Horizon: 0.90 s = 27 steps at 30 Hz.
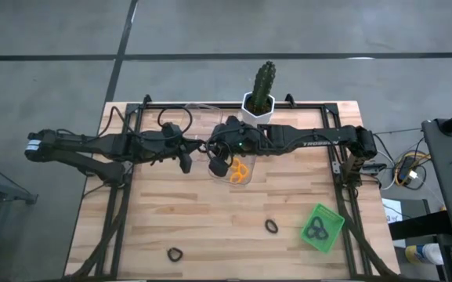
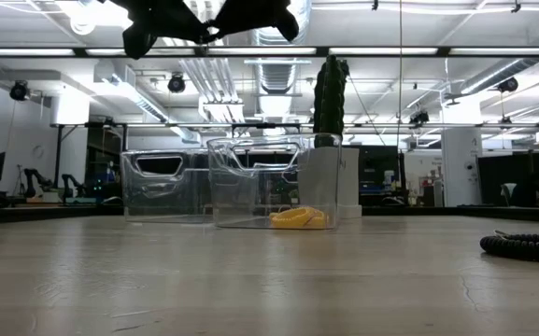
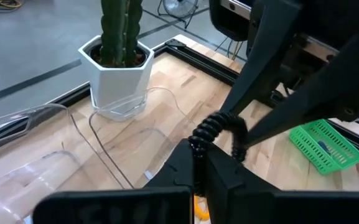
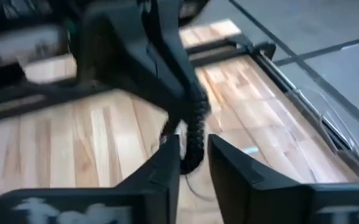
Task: Sort items
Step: Put the top right black keychain into the left transparent bin
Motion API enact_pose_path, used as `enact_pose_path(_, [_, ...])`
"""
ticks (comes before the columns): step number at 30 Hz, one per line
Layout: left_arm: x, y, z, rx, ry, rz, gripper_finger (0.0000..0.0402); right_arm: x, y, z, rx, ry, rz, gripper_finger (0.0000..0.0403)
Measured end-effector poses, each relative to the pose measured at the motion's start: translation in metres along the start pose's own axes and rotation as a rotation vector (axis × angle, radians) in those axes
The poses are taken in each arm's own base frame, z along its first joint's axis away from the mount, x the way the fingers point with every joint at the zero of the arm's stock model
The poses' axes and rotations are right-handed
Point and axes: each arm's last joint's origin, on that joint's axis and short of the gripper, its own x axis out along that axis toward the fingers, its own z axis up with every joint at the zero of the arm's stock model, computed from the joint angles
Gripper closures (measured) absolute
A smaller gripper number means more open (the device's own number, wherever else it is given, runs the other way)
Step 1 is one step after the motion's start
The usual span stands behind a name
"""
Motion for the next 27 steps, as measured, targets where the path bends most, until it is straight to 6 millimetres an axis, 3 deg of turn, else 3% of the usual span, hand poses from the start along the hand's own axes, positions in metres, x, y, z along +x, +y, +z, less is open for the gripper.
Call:
enact_pose_path(11, [-0.004,0.014,-0.006,0.021,0.024,0.195,0.0393,-0.010,-0.015,-0.034,-0.013,0.370,-0.128,0.0250])
enact_pose_path(19, [0.014,0.041,-0.003,-0.009,0.083,0.316,0.0393,-0.027,-0.006,-0.059,-0.101,0.615,-0.172,0.0261])
enact_pose_path(27, [0.044,0.074,-0.005,-0.082,0.215,0.330,0.0394,-0.035,0.006,-0.064,-0.179,0.643,-0.143,0.0279])
